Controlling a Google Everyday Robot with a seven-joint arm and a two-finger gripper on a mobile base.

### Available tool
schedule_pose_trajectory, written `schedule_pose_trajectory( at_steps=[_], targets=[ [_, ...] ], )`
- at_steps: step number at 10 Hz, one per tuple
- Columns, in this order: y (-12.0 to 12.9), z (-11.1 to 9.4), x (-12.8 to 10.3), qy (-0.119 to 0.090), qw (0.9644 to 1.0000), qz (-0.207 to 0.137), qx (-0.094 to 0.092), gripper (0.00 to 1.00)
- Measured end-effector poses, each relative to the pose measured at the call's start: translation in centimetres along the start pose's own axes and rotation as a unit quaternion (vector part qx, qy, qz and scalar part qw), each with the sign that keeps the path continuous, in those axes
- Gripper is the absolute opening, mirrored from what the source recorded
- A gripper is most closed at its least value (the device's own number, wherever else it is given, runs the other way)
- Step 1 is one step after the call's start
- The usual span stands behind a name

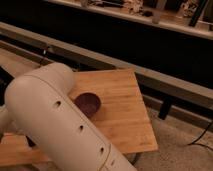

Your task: Push the eraser across the table

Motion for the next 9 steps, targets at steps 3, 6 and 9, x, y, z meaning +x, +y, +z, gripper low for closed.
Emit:
schedule_pose_trajectory(
  at_steps=[3, 6, 9],
  targets=[
    [-2.2, -0.4, -2.4, -0.059, 0.9978, -0.020, 0.024, 0.00],
    [-2.8, -3.9, -7.5, -0.152, 0.9848, -0.068, 0.050, 0.00],
    [-1.8, -5.0, -9.1, -0.202, 0.9753, -0.085, 0.026, 0.00]
  ],
)
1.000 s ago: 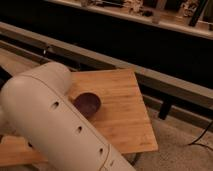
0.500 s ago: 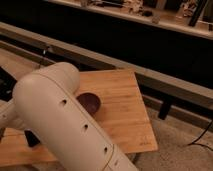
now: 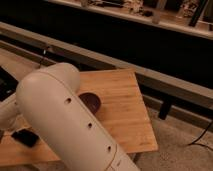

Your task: Push the eraser across the table

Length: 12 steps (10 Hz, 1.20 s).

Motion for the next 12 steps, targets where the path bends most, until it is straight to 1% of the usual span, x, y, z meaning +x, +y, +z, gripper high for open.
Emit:
schedule_pose_trajectory(
  at_steps=[1, 2, 3, 4, 5, 6, 7, 8, 9, 10, 12],
  targets=[
    [0.5, 0.0, 0.1, -0.005, 0.9998, 0.003, -0.018, 0.00],
    [1.8, -0.3, 0.9, -0.001, 0.9979, 0.013, -0.063, 0.00],
    [2.3, -0.5, 1.5, 0.005, 0.9964, 0.018, -0.082, 0.00],
    [3.1, -1.0, 2.4, 0.014, 0.9928, 0.027, -0.116, 0.00],
    [3.3, -1.6, 2.9, 0.018, 0.9888, 0.035, -0.144, 0.00],
    [3.1, -2.0, 3.0, 0.016, 0.9870, 0.037, -0.156, 0.00],
    [2.6, -2.3, 2.7, 0.014, 0.9871, 0.034, -0.156, 0.00],
    [2.0, -2.4, 2.4, 0.014, 0.9883, 0.029, -0.149, 0.00],
    [1.1, -1.7, 2.1, 0.022, 0.9914, 0.018, -0.128, 0.00],
    [0.8, -0.6, 1.8, 0.032, 0.9930, 0.007, -0.113, 0.00],
    [1.0, 0.7, 0.8, 0.047, 0.9946, -0.018, -0.091, 0.00]
  ],
)
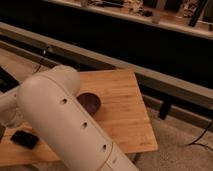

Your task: Push the eraser across the table

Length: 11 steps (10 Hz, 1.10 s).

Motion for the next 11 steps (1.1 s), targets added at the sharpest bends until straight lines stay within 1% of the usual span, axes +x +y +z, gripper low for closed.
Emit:
schedule_pose_trajectory(
  at_steps=[1, 2, 3, 4, 5, 6, 7, 8, 9, 10, 11],
  targets=[
    [-0.1, 0.1, -0.3, 0.000, 1.0000, -0.003, 0.006, 0.00],
    [0.1, 0.0, -1.4, -0.005, 0.9997, -0.015, 0.016, 0.00],
    [1.2, -0.9, -3.3, -0.015, 0.9987, -0.042, 0.024, 0.00],
    [2.5, -1.7, -4.7, -0.025, 0.9971, -0.066, 0.027, 0.00],
    [4.3, -3.0, -6.0, -0.028, 0.9945, -0.096, 0.030, 0.00],
    [5.4, -3.7, -6.3, -0.027, 0.9927, -0.113, 0.032, 0.00],
    [8.0, -4.4, -6.4, -0.024, 0.9899, -0.138, 0.020, 0.00],
    [10.3, -4.8, -5.9, -0.017, 0.9875, -0.157, 0.007, 0.00],
    [12.2, -4.9, -4.8, -0.004, 0.9859, -0.167, -0.006, 0.00],
    [14.2, -4.8, -2.6, 0.023, 0.9853, -0.168, -0.018, 0.00],
    [14.9, -4.4, -0.9, 0.045, 0.9860, -0.160, -0.018, 0.00]
  ],
)
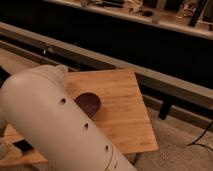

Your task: Push the eraser across the table

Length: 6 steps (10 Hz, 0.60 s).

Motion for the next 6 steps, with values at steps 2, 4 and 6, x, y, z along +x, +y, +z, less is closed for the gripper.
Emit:
schedule_pose_trajectory(
  at_steps=[2, 4, 6],
  targets=[
    [0.1, 1.5, 4.1, 0.065, 0.9967, 0.043, 0.023, 0.00],
    [-3.9, 1.6, 5.2, 0.107, 0.9878, 0.069, 0.089, 0.00],
    [-8.7, 1.0, 2.9, 0.121, 0.9786, 0.066, 0.153, 0.00]
  ],
)
